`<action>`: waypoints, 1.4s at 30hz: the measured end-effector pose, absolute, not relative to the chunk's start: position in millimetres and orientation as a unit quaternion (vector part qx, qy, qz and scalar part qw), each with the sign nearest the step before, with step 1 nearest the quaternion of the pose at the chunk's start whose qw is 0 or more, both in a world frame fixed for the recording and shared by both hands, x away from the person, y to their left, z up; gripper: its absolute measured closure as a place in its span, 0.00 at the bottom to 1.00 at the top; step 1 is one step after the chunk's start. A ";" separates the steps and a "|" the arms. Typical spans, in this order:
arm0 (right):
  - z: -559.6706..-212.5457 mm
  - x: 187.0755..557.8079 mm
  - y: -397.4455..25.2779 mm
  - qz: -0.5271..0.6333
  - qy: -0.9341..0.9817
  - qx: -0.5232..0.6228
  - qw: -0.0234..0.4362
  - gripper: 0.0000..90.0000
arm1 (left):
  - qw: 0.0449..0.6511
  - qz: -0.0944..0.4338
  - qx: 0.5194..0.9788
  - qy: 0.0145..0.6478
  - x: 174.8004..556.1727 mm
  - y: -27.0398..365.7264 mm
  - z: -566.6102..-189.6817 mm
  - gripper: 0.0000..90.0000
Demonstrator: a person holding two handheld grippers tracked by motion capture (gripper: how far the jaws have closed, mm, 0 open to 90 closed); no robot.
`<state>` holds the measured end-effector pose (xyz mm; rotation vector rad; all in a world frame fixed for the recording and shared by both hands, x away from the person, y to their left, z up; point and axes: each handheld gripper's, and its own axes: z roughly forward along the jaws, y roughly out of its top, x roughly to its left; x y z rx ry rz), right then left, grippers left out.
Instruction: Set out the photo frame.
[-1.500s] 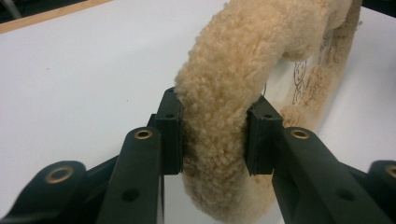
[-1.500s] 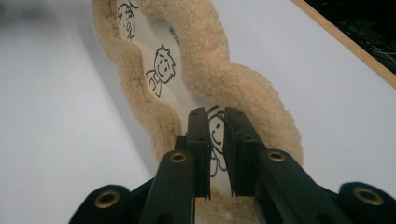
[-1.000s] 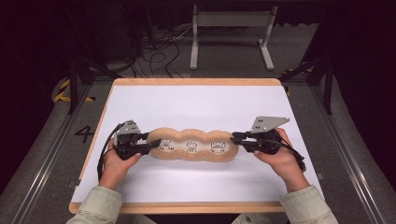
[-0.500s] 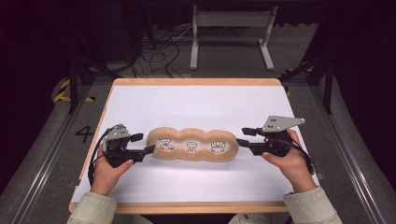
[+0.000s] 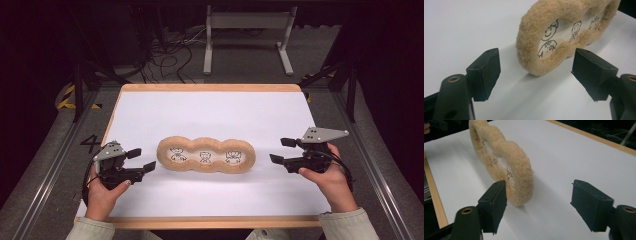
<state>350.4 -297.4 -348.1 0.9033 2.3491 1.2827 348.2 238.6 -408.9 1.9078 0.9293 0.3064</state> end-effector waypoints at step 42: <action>-453.9 348.6 -335.8 0.418 0.811 0.376 0.163 0.23 | 0.461 0.159 0.767 0.417 350.4 252.9 -460.4 0.23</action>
